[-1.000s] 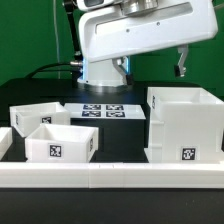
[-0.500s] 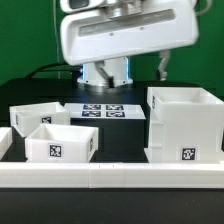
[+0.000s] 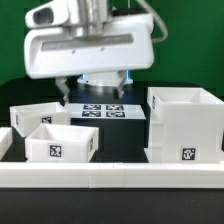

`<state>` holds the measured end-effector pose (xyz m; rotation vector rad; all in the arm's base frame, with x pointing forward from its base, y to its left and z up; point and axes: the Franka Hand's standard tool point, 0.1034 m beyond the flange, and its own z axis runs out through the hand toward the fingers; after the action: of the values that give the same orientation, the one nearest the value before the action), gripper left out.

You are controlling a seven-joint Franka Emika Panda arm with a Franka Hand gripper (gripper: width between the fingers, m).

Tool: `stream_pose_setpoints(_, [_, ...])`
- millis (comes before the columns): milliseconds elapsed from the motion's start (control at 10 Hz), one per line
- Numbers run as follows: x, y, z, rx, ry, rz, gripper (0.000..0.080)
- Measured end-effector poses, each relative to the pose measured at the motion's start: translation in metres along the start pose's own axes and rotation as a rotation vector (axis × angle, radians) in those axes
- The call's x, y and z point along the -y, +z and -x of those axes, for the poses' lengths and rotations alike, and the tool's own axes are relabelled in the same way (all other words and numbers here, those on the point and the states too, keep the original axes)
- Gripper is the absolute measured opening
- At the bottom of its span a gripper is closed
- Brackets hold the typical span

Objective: Assemble drawer

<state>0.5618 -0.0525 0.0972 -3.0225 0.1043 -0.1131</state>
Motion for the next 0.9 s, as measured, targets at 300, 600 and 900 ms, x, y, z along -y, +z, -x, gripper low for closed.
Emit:
stream_pose_setpoints(300, [0.0,0.001,0.001,0.003,-0.002,0.0,0.0649])
stream_pose_setpoints(600, [-0.016,0.026,0.007,0.003,0.029,0.018,0.0649])
stream_pose_setpoints(900, [-0.024,0.056,0.015,0.007,0.075,0.038,0.0649])
